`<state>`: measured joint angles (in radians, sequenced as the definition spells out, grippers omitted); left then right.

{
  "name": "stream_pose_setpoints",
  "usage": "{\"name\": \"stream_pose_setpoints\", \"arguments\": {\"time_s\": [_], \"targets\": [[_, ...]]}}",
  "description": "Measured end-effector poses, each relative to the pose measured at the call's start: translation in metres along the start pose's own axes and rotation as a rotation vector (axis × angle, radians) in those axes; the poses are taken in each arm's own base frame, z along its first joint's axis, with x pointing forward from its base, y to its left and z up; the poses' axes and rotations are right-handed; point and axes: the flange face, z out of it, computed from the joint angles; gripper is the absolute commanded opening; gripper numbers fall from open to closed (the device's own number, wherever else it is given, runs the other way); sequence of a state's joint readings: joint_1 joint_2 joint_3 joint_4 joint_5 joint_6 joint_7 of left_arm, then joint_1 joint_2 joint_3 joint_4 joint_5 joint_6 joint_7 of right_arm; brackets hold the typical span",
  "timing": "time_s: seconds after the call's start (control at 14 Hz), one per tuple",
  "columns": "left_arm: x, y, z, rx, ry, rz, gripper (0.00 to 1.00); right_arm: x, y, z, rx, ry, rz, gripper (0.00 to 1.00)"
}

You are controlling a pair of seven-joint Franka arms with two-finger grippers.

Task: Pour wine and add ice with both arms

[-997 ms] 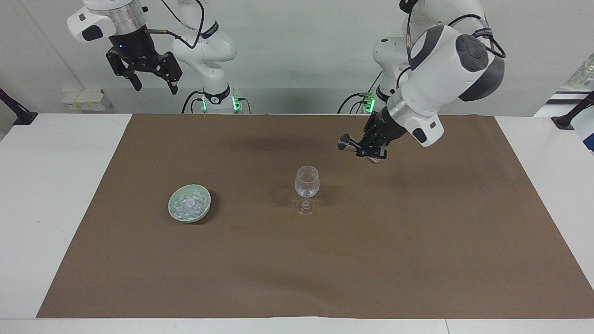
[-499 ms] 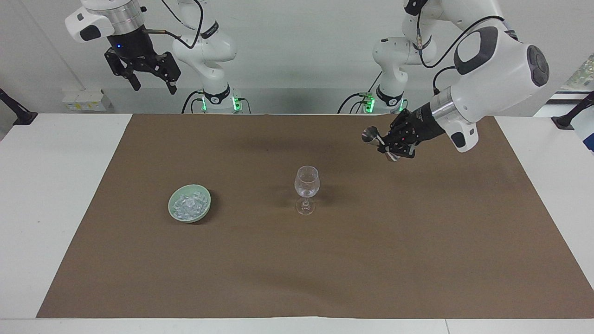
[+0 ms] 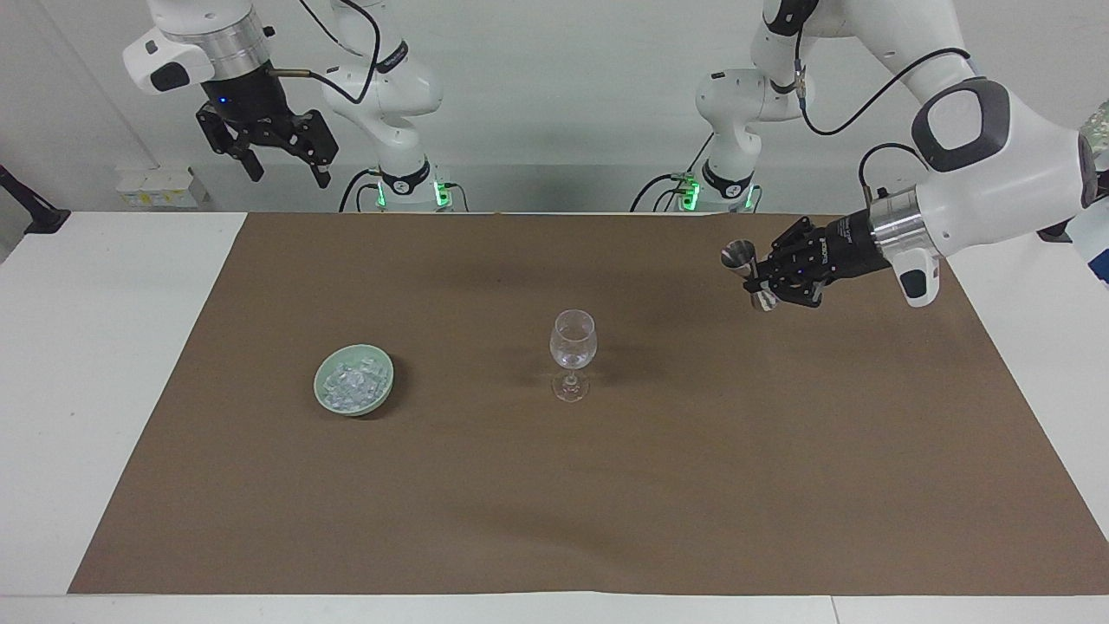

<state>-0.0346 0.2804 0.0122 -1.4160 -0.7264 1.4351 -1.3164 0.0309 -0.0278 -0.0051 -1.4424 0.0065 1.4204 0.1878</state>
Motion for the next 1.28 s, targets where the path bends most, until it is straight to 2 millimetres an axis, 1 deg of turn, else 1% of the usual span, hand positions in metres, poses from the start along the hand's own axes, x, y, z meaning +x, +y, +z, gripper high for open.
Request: {"name": "stream_pose_setpoints", "arguments": {"time_s": [0.14,0.28,0.36,0.43,0.64,1.0,1.14,1.28], "targets": [[0.024,-0.005,-0.005,-0.018,-0.063,0.014,0.00,0.014,-0.003,0.012,0.003,0.014,0.000,1.00],[0.053,-0.012,-0.010,-0.044,-0.133,0.009,0.00,0.026,-0.005,0.026,0.002,0.014,0.000,1.00],[0.065,-0.014,-0.009,-0.053,-0.162,0.002,0.00,0.032,-0.006,0.036,0.002,0.011,0.000,1.00],[0.072,-0.016,-0.005,-0.054,-0.183,-0.007,0.00,0.037,-0.007,0.048,0.002,0.012,0.000,1.00],[0.087,-0.020,0.008,-0.052,-0.239,-0.033,0.00,0.045,-0.015,0.085,0.003,0.018,-0.011,1.00],[0.142,-0.039,0.011,-0.104,-0.300,0.014,0.00,0.054,-0.022,0.155,0.005,0.033,-0.020,1.00],[0.163,-0.040,0.019,-0.124,-0.344,0.020,0.00,0.055,-0.028,0.183,0.001,0.037,-0.033,1.00],[0.181,-0.041,0.026,-0.130,-0.362,0.024,0.00,0.055,-0.033,0.203,-0.018,0.047,-0.048,1.00]]}}
